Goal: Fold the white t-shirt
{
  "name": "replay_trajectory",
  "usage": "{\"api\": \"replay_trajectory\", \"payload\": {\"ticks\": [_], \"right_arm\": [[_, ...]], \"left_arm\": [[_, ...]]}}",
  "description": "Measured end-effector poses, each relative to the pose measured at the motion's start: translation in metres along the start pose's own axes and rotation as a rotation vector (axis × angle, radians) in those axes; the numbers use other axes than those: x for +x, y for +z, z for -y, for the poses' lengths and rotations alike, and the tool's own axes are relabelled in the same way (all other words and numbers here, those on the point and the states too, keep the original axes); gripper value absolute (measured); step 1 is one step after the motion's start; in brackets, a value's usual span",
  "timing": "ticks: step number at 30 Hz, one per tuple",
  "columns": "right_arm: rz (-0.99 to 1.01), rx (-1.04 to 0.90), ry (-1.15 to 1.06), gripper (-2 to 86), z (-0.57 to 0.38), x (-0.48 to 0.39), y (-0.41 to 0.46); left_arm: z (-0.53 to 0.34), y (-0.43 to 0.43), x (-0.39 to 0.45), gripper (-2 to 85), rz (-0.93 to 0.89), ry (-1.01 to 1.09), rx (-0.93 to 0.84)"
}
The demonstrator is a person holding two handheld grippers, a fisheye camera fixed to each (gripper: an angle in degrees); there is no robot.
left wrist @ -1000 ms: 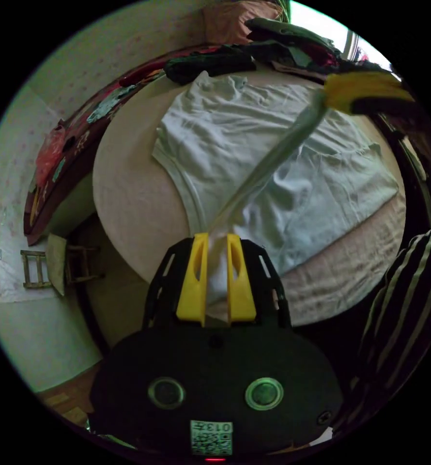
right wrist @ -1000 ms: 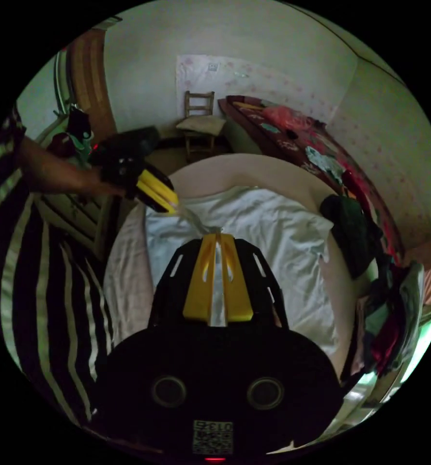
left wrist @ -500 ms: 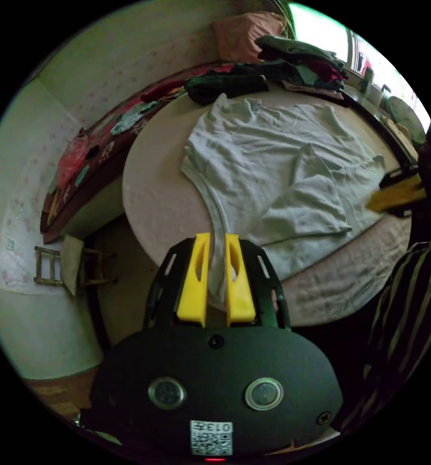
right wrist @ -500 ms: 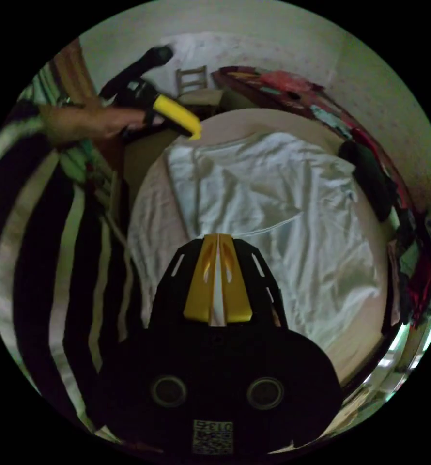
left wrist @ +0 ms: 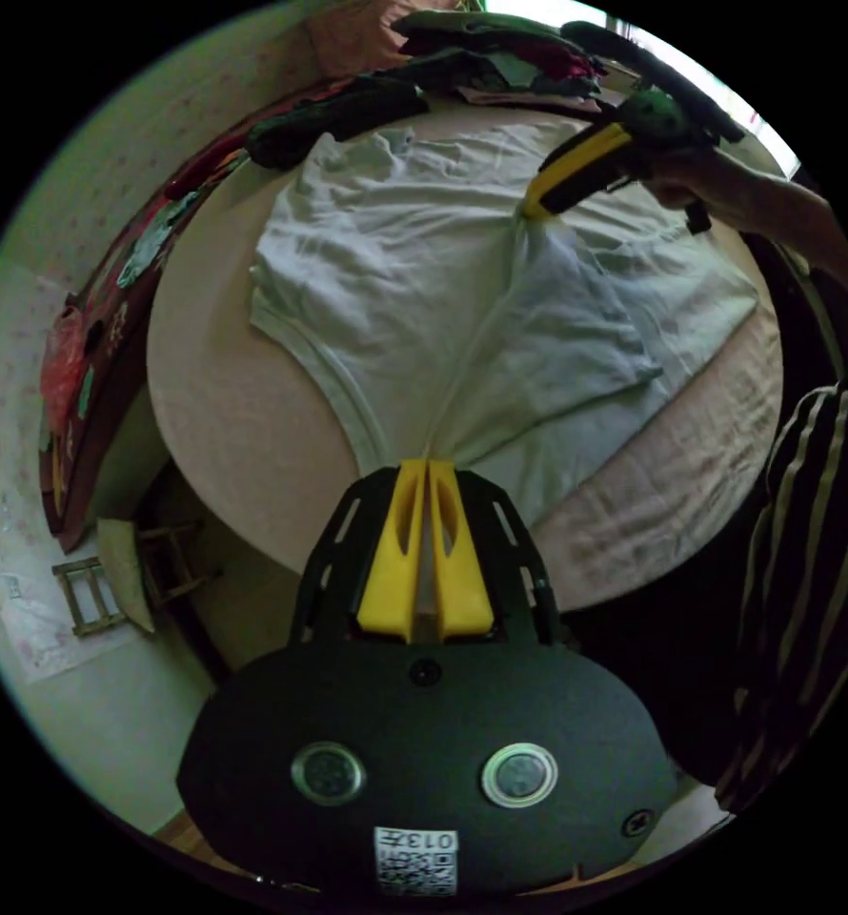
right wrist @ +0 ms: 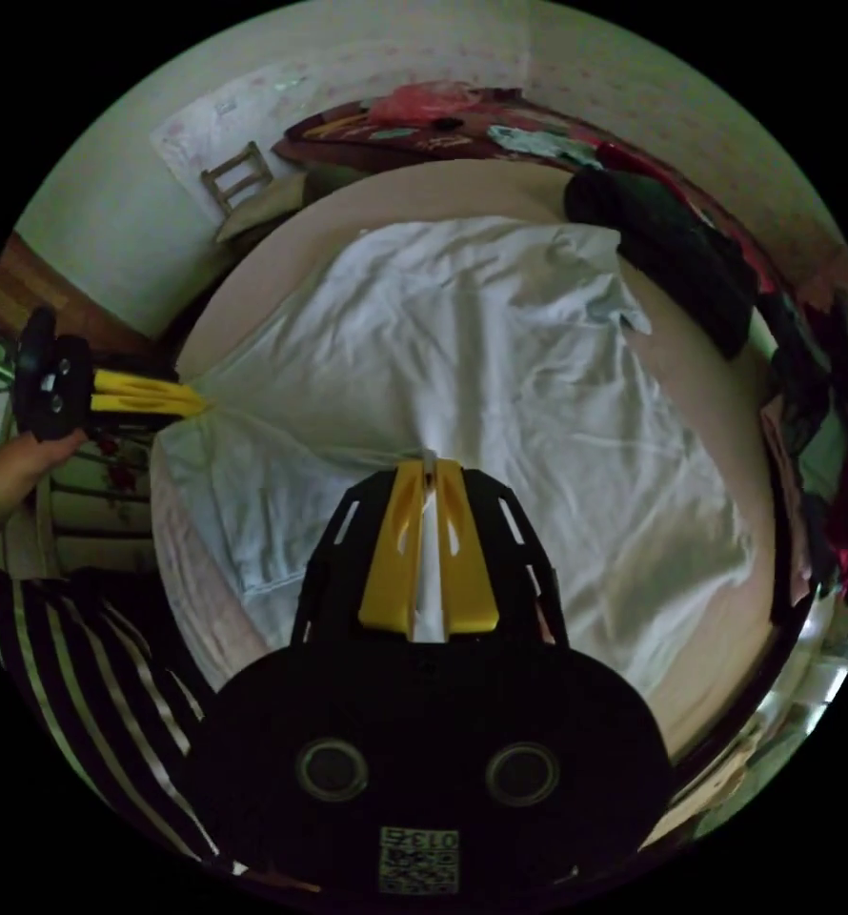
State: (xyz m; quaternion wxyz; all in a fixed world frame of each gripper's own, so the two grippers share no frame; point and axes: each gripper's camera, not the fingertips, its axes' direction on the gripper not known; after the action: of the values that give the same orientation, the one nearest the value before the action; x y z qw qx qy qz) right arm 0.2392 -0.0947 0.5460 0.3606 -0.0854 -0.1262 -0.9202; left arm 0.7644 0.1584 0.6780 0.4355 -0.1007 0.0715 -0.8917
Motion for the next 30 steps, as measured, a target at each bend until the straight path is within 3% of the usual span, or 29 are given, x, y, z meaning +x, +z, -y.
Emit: {"api": "replay_trajectory", "payload": {"ticks": [6,10,13,18,20,22,28,30], "right_arm": [[0.213,0.053,0.250,4.3,-0.027,0.040,0.011],[0.163,0.143,0.291,5.0,-0.039,0.053,-0.017],[0.084,0.176,0.152,4.8,-0.039,0.031,-0.036],[0.123,0.046,-0.317,7.9,-0.035,-0.068,-0.011],[0.138,0.006,-0.382,7.4,-0.042,-0.085,0.002],[0.135,-0.043,-0.419,6.9,-0.046,-0.094,0.017],[0.110,-0.092,-0.368,2.2,-0.039,-0.085,0.032],[0.140,-0.019,-0.323,1.6,-0.039,-0.080,0.016]], "left_arm": [[-0.023,0.001,0.000,-0.3,-0.019,-0.095,0.011],[-0.037,-0.017,-0.009,0.1,0.061,-0.182,0.046],[-0.031,-0.024,-0.002,0.9,0.090,-0.142,0.087],[-0.002,-0.020,0.034,5.5,0.068,0.055,0.106],[0.003,-0.017,0.049,6.4,0.072,0.140,0.111],[0.012,-0.010,0.066,6.6,0.106,0.248,0.093],[0.029,-0.007,0.062,1.1,0.039,0.285,0.044],[0.026,-0.015,0.060,0.6,0.047,0.294,0.063]]}}
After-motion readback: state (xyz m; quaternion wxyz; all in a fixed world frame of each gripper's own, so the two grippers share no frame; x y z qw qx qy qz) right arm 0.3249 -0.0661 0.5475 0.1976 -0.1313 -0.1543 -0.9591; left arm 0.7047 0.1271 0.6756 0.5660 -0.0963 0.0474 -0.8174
